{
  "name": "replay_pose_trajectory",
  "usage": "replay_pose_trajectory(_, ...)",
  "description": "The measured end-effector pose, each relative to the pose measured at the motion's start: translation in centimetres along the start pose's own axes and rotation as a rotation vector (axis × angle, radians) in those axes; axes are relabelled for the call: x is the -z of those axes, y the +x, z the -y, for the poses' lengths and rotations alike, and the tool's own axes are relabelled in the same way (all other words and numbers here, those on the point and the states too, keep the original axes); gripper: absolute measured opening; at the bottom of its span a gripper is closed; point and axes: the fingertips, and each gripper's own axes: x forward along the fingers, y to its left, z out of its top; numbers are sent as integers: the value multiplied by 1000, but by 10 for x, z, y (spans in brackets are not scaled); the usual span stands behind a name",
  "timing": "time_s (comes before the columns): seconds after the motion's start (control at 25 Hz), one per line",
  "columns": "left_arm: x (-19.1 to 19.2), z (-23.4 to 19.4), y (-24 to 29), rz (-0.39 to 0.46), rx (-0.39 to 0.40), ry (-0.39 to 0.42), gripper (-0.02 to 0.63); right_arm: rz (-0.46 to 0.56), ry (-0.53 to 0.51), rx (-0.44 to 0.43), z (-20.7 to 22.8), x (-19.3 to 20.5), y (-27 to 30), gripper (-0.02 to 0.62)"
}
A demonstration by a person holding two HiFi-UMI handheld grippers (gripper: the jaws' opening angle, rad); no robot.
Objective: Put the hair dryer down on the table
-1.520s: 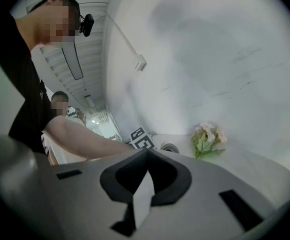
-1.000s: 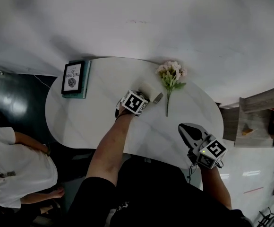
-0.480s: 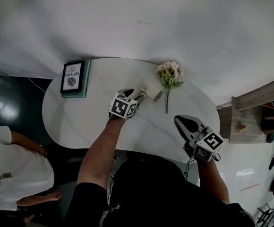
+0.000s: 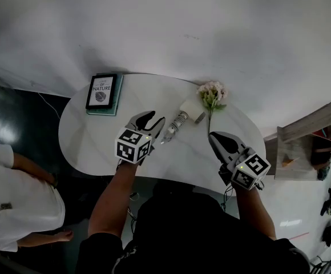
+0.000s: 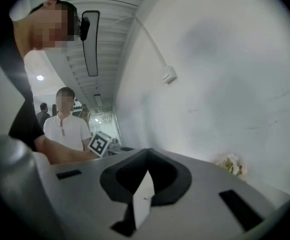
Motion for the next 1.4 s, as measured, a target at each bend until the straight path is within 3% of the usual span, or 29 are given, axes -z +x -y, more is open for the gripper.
replay_pose_trajectory(0.08,-7,4,-31,43,9,-14,159,9,-22,9,-11,-4,5,5)
replay_pose_trajectory(0.32,-35,-2,-122,163,-77,44,8,69,-112,-37,-66,-33,19,5)
replay_pose_trajectory(0.64,-68,-2,-202,313,-257,89,8,117,-236,-88,-97,-63,22,3)
replay_pose_trajectory(0.84,-70,-4,-210,341,-320,53,8,105,-285,-120,-96,-65,22,3)
replay_pose_trajectory(1.4,-71,6,-202,316,-362,46,8,80,-267,-182,-86,-59,25,3)
